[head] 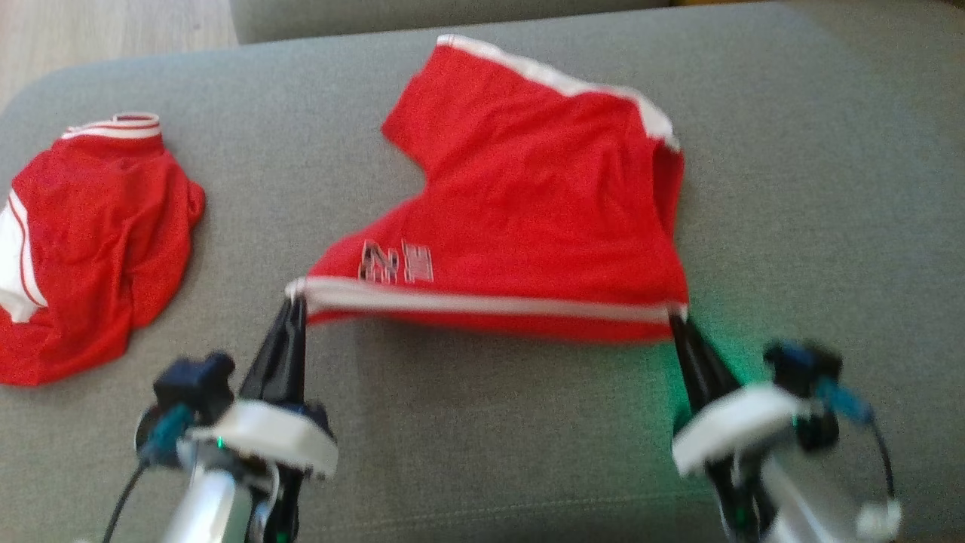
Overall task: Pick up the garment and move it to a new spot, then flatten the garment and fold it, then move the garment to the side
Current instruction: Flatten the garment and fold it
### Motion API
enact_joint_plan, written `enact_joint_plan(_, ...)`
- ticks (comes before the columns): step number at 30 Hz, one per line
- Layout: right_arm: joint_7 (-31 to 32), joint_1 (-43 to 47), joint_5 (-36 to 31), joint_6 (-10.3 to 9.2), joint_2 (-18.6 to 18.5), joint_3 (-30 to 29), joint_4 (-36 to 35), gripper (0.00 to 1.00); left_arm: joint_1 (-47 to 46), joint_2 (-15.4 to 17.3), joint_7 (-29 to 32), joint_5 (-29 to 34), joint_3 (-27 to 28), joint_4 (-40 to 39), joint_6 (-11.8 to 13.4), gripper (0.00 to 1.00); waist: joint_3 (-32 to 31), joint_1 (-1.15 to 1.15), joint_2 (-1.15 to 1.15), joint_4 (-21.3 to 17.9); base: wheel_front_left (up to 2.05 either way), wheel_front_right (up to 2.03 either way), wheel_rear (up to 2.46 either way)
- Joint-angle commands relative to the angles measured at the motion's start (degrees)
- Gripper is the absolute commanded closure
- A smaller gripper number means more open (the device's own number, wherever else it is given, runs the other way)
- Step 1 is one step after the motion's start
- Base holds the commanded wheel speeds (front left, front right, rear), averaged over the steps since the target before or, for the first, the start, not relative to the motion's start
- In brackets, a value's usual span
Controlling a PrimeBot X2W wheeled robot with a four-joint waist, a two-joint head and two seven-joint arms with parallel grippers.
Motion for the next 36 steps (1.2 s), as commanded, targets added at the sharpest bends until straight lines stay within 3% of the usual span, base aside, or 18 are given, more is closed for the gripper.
enact_joint_plan(1, 0.0, 6.0, -2.6, 0.24, 0.5, -1.6, -6.0, 1.00, 2.1, 1.6, 0.9, 0.1, 2.3, -4.9, 1.1, 1.00, -1.4, 0.00, 0.00, 0.0, 0.00, 0.00, 0.00)
enact_joint_plan(10, 13.2, 28.7, -13.4, 0.24, 4.7, -13.3, -34.3, 1.00, 13.9, 2.4, 7.1, -0.4, 1.4, -18.5, 4.4, 1.00, -3.2, 0.00, 0.00, -0.6, 0.00, 0.00, 0.00)
enact_joint_plan(16, 18.7, 33.1, -14.6, 0.24, 5.6, -15.0, -44.6, 1.00, 13.5, 3.3, 8.9, 0.0, 0.6, -21.8, 4.3, 1.00, -2.0, 0.00, 0.00, -0.4, 0.00, 0.00, 0.00)
enact_joint_plan(24, 17.6, 25.2, -10.4, 0.24, 5.7, -15.0, -44.0, 1.00, -3.3, 4.4, 10.1, 1.0, -0.7, -15.7, 0.1, 1.00, 4.0, 0.00, 0.00, -1.0, 0.00, 0.00, 0.00)
enact_joint_plan(32, 14.5, 12.0, -8.2, 0.24, 5.7, -14.8, -36.8, 1.00, -22.1, 3.9, 10.7, 1.9, -3.4, -4.3, -4.2, 1.00, 11.5, 0.00, 0.00, -2.5, 0.00, 0.00, 0.00)
enact_joint_plan(36, 12.2, 6.5, -6.8, 0.24, 5.7, -15.5, -32.6, 1.00, -31.0, 2.8, 9.5, 2.2, -4.3, 2.8, -5.1, 1.00, 14.6, 0.00, 0.00, -3.6, 0.00, 0.00, 0.00)
